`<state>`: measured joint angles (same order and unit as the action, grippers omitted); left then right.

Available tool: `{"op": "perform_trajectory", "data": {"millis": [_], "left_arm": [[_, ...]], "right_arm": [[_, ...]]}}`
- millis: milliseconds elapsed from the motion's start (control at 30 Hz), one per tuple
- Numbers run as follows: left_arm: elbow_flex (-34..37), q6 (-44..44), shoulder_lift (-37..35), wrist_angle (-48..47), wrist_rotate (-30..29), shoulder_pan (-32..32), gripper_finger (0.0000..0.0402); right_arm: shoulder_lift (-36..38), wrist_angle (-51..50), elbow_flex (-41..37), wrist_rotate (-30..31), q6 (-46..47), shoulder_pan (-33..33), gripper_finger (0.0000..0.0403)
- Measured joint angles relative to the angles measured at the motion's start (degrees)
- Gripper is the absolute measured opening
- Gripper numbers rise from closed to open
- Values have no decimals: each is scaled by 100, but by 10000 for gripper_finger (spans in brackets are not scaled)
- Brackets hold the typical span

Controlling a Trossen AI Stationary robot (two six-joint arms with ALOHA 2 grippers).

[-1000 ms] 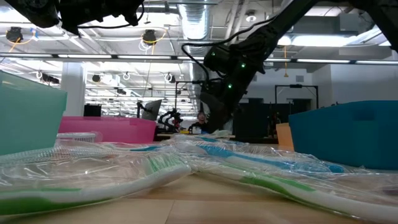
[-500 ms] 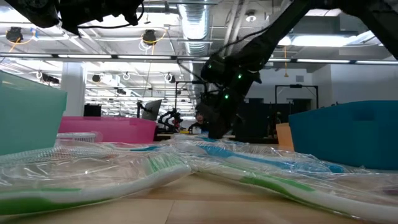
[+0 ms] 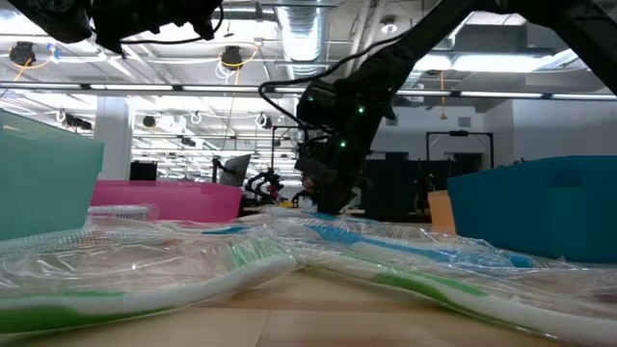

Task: Pick & Place Toothbrushes
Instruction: Put the orange toothbrush into the orange bin

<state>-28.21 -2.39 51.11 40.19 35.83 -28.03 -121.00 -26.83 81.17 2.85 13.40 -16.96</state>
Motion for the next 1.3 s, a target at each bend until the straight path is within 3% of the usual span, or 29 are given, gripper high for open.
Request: {"op": "perform_trajectory", "data": {"millis": [233,567,933,1167,1300], "left_arm": [[0,-90,0,-12,1,0,72],[0,-90,0,-6,1,0,72],[0,-89,0,16,1,0,72],[0,-102,0,16,1,0,72],[0,-107,0,14,1,0,72]], "right_arm": [[117,-58,-7,459,308,289,1],[124,30,22,496,255,490,1],[140,-311,612,461,-444,878,1],[144,-277,625,1063,-385,753,1],[142,-277,625,1060,-214,573,1]]}}
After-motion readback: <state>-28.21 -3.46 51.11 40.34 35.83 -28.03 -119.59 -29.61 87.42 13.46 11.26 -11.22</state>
